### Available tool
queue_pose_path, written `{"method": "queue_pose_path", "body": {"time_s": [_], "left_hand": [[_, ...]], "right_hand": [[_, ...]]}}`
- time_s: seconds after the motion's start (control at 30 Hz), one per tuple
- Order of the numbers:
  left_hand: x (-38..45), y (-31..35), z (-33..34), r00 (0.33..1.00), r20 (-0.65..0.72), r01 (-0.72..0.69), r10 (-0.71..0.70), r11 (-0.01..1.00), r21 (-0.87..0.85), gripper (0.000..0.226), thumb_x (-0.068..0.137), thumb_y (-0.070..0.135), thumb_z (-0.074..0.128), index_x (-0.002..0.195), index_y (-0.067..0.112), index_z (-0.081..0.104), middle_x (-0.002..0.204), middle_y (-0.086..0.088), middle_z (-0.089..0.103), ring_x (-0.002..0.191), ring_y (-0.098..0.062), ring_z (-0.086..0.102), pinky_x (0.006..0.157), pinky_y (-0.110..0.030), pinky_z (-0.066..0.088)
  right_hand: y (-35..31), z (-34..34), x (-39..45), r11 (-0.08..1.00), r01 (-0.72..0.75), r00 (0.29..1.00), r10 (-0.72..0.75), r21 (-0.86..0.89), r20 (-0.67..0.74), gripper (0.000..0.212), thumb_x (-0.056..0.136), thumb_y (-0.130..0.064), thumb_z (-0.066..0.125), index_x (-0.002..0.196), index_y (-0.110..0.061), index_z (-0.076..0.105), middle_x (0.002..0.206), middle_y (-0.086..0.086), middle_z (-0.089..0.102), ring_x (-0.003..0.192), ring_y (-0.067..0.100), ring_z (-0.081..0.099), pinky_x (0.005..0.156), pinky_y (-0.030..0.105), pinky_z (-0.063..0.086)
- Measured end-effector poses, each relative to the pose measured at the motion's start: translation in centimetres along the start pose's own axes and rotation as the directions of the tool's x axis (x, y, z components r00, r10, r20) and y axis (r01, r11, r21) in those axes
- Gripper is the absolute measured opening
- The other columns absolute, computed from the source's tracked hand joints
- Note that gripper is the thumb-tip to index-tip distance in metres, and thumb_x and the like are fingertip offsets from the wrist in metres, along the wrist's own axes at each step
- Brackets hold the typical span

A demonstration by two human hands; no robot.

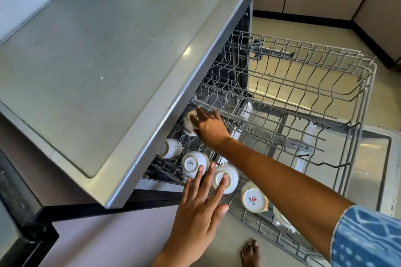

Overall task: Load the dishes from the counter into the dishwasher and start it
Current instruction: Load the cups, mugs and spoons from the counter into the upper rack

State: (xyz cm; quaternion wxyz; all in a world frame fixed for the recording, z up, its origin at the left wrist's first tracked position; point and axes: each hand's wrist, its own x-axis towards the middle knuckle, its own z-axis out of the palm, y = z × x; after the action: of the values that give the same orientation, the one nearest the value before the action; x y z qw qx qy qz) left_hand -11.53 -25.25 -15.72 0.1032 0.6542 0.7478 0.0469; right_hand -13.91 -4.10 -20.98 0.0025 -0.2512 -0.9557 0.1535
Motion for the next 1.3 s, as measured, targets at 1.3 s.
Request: {"method": "queue_pose_path", "body": {"time_s": [1.3], "left_hand": [[0.0,0.0,0.3,1.0,-0.003,0.011,-0.011,1.0,-0.013,0.052,0.103,0.046,0.016,0.151,0.028,0.021,0.159,-0.004,0.01,0.146,-0.026,0.007,0.115,-0.041,0.007]], "right_hand": [[-0.2,0.1,1.7,0.946,-0.125,0.992,0.126,0.298,0.016,0.053,0.092,-0.031,0.055,0.135,-0.011,0.028,0.133,0.018,0.045,0.123,0.032,0.043,0.107,0.043,0.032]]}}
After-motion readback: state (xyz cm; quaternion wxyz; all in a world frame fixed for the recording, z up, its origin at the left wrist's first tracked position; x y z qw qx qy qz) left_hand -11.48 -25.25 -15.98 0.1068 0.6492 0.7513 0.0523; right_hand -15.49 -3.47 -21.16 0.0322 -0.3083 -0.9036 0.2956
